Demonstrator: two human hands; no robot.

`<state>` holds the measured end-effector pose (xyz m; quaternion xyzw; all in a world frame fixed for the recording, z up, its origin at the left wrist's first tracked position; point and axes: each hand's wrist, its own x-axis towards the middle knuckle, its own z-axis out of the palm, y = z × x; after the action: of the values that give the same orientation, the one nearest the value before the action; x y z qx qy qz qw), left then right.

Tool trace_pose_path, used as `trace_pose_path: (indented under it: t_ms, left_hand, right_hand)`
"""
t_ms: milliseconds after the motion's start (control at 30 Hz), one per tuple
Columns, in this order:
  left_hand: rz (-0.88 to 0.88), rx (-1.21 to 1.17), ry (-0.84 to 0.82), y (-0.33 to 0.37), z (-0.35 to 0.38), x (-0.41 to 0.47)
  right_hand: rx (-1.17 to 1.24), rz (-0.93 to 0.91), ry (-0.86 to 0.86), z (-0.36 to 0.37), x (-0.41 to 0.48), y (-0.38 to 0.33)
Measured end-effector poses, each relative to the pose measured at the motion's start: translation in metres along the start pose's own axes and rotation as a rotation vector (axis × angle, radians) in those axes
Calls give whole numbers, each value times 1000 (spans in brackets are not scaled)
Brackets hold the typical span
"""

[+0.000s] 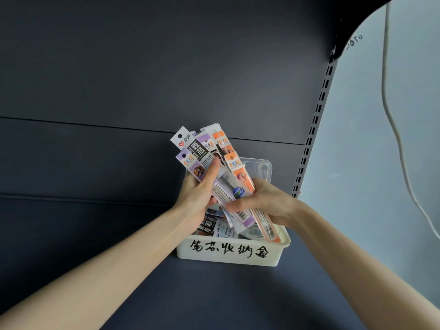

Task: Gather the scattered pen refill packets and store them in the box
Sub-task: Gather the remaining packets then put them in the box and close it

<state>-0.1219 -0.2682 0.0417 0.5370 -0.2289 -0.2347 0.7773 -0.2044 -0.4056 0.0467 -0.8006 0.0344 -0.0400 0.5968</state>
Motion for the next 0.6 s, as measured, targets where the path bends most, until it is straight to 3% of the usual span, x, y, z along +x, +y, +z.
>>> trace_pose_path:
  t_ms: [200,400,533,600]
  left_hand:
    - [-180,-31,-182,13,-20,-6]
    - [-334,-136,-176,24,-37,-33]
    - [-421,-71,-193,30,-39,-42]
    - [-469,75,-221,35,-45,-47]
  right_hand:
    - [-217,3,-6,-20,-2,-6]
    - [-396,131,-71,-25,3,-6]
    - [-493,208,-138,-24,7,-10]
    - [-530,245,-155,-25,7,-12]
